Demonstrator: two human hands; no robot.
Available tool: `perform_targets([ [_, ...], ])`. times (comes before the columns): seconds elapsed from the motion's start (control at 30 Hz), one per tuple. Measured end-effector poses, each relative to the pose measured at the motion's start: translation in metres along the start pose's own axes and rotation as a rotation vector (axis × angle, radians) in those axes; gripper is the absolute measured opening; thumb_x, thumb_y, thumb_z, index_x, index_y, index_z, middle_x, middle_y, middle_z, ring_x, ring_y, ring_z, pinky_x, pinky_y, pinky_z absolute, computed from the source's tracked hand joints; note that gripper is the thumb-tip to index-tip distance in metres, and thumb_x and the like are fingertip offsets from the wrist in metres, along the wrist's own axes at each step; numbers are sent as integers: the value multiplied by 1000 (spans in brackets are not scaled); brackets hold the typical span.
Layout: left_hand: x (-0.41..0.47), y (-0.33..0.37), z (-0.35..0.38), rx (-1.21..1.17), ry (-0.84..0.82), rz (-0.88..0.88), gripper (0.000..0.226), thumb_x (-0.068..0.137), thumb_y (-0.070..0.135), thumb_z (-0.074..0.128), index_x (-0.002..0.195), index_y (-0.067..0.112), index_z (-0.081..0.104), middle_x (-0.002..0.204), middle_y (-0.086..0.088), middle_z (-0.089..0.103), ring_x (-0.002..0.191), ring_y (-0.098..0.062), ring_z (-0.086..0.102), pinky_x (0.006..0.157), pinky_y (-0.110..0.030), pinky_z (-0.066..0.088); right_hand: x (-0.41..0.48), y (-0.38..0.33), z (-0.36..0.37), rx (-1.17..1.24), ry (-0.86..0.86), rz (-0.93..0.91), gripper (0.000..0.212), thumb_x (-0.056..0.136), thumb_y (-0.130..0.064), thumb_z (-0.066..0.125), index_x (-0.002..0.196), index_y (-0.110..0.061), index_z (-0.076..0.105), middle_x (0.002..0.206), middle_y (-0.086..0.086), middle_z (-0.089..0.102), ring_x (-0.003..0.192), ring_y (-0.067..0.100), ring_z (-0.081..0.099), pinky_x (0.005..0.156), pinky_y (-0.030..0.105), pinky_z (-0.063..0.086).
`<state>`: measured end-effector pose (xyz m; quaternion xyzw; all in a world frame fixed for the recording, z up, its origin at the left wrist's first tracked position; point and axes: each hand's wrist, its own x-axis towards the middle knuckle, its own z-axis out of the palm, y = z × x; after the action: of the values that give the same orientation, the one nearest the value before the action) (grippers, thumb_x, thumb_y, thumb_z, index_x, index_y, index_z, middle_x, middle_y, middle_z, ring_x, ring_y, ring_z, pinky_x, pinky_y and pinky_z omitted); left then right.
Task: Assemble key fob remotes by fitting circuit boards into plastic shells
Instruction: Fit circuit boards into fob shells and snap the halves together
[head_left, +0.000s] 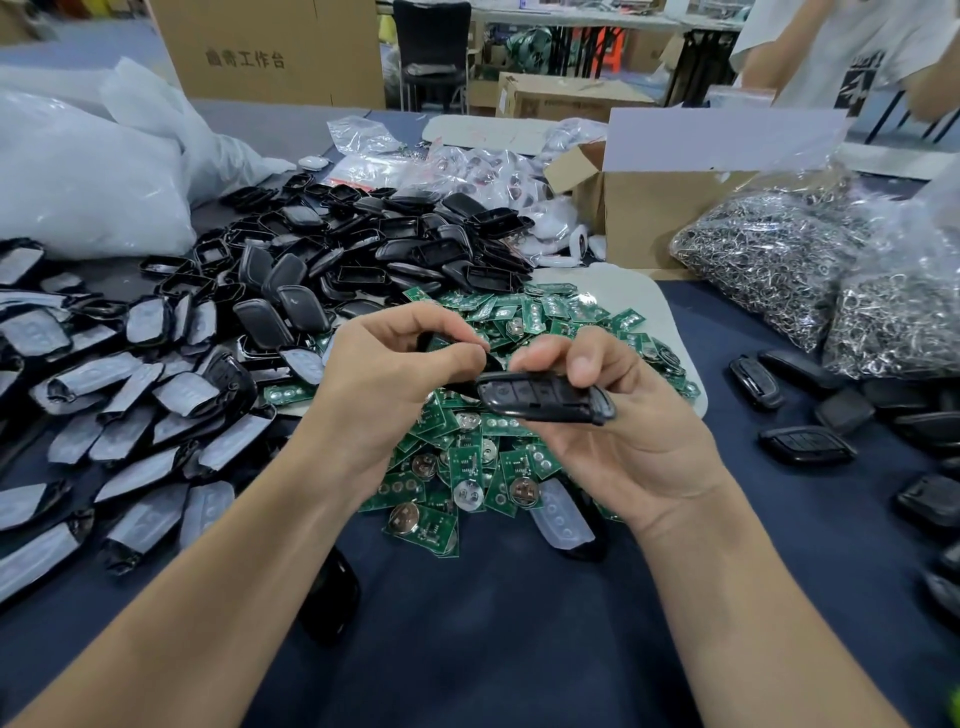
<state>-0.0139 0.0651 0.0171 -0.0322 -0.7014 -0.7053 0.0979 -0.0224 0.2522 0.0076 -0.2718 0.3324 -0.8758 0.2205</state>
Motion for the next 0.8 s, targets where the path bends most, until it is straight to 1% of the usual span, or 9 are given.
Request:
perform_targets([
  [0.13,0,0,1,-18,-9,-15,21,77,-1,83,73,20,81,72,0,73,72,-9,67,71,-14,53,-1,0,-3,0,-7,-10,35,84,7,50,84,-16,78,104,4,76,105,19,68,101,35,52],
  [0.27,-2,3,3,-14,-9,-15,17,77,-3,83,75,14,81,71,-5,75,68,-11,70,66,-17,55,1,1,0,-7,-60,-44,13,83,-2,71,85,-13,78,105,7,75,107,21,67,101,36,52],
  [0.4,-3,2,3,70,-26,8,10,79,4,85,81,14,83,79,-13,78,73,-27,75,69,-30,63,1,1,2,26,-101,-47,5,82,-4,75,87,-7,76,107,11,75,110,26,68,101,40,53],
  [0.5,-1,-3,1,195,-13,7,15,81,11,86,82,26,84,81,-11,79,84,-44,72,77,-56,61,1,1,4,78,-122,-43,5,84,1,72,87,-2,74,108,16,74,112,30,67,100,42,53],
  [0.57,1,-7,0,296,-25,6,17,83,15,86,80,31,83,80,-12,78,79,-47,69,73,-63,57,1,1,4,129,-140,-27,6,85,5,69,88,3,73,109,20,72,113,34,67,100,45,52],
  [0.63,2,-11,-1,406,-59,48,14,88,20,81,85,33,83,78,0,77,70,-28,69,70,-54,60,1,0,6,186,-161,-11,7,85,7,67,88,5,72,109,23,72,113,36,67,101,47,52],
  [0.7,0,-11,-1,541,-54,127,7,87,28,75,84,34,77,69,20,71,63,-1,64,61,-25,56,1,-1,5,60,-64,0,8,81,-1,75,86,-7,76,105,12,75,106,27,69,98,40,55],
  [0.73,-1,-10,0,567,-19,125,8,85,29,77,82,37,76,64,24,67,54,1,58,53,-15,48,2,-1,5,-13,45,21,11,78,-2,78,82,-13,77,100,8,76,98,22,69,93,36,57],
  [0.8,-2,-11,0,555,53,74,15,84,28,84,80,42,78,59,18,67,42,-3,44,41,-14,34,3,1,4,-122,356,41,16,73,-2,77,74,-18,77,91,5,76,82,18,64,75,26,57],
])
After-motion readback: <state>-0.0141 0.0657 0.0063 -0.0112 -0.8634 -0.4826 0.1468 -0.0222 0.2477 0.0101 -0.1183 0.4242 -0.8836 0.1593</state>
